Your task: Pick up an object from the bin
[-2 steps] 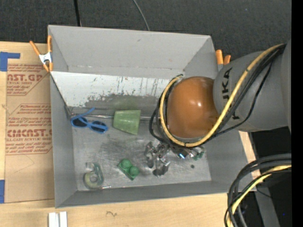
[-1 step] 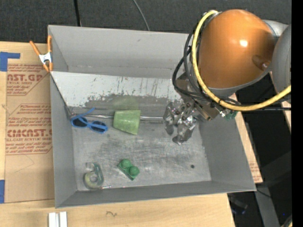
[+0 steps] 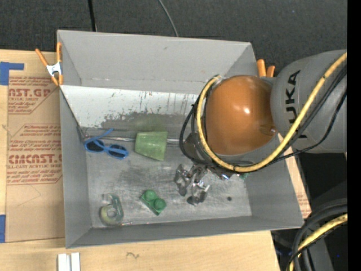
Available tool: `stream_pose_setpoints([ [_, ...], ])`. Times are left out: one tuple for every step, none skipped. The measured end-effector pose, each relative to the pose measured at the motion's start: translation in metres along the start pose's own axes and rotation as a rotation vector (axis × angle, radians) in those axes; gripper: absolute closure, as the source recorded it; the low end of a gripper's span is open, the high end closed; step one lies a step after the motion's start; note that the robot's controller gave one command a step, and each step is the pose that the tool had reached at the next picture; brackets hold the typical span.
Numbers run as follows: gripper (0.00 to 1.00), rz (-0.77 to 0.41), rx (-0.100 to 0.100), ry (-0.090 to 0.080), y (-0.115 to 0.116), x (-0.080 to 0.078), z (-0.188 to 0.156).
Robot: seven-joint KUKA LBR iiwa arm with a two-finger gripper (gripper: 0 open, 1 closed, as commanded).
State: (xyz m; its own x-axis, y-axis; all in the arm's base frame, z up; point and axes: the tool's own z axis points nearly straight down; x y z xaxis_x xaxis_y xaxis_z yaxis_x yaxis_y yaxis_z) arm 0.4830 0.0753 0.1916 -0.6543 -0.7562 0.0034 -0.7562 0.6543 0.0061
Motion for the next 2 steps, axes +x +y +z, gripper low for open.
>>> stream_pose_setpoints([
  [1.0, 0.067, -0.002, -0.002, 0.051, -0.055, 0.074],
  [1.0, 0.059, 0.007, -0.008, 0.052, -0.06, 0.037],
])
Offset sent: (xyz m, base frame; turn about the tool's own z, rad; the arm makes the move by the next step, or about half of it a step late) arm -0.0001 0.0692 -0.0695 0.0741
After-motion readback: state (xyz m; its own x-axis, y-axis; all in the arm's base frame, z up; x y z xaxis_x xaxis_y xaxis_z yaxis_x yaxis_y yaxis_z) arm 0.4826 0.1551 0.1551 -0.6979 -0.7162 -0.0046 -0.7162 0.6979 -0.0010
